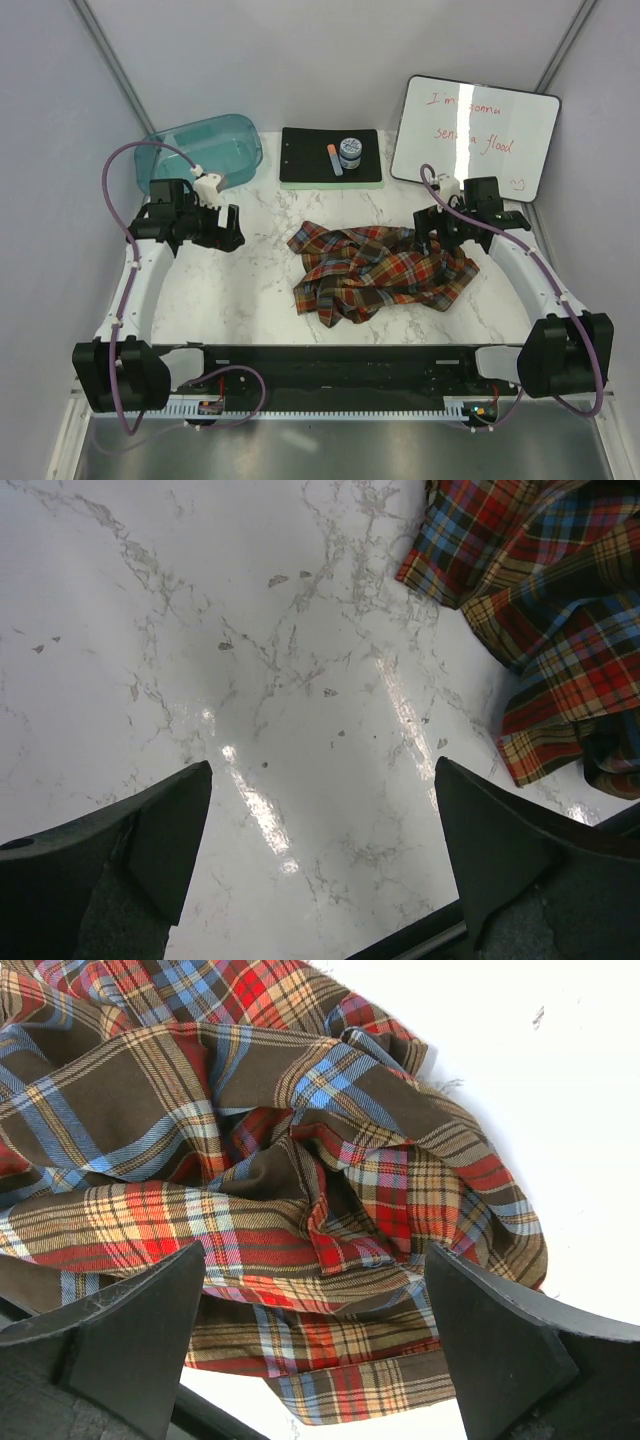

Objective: Fold and stack the long sleeve shirts
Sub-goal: Flatten the shirt out

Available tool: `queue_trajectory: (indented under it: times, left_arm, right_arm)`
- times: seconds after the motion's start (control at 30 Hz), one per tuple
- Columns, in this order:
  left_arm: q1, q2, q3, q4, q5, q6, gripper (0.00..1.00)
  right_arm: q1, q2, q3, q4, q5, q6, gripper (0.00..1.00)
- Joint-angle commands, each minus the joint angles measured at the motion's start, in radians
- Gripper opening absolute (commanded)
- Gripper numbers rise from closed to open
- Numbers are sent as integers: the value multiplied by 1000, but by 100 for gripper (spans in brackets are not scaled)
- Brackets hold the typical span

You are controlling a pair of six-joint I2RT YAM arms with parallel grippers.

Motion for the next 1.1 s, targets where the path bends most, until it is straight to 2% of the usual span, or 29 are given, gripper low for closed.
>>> queue_trajectory:
  times: [0.0,0.13,0.27,0.37,0.5,0.63,0.83,0.93,0.97,1.03,1.07]
  left_arm:
    - [-35,41,40,9,-87,53,100]
    - [-116,92,72,12,-78,96,100]
    - [-329,155,70,23,-103,150,100]
    - [-421,247,90,83,-103,150,100]
    - [-478,411,188,121,-96,151,99]
    - [-512,572,300,137,-87,181,93]
    - [-532,730,368,183,-112,197,85]
    - [-534,789,394,207,-129,187,73]
    - [-534,802,403,207,-145,184,59]
    - [-528,832,442,207,-161,174,39]
    - [-520,833,460,203,-161,174,2]
  right_arm:
    - [-4,-30,4,34,-25,-49,98]
    - [-8,24,45,-13,-34,-86,98]
    - [-19,54,62,-28,-19,-106,98]
    - [-40,100,67,-45,-25,-120,98]
    - [-63,169,88,-82,-29,-146,98]
    - [-77,200,100,-91,-25,-161,98]
    - [-123,257,134,-98,-13,-172,98]
    - [-129,288,153,-98,-14,-172,98]
    - [-132,294,159,-98,-14,-172,98]
    - [-136,317,179,-98,-16,-172,98]
    - [-136,323,186,-96,-17,-172,98]
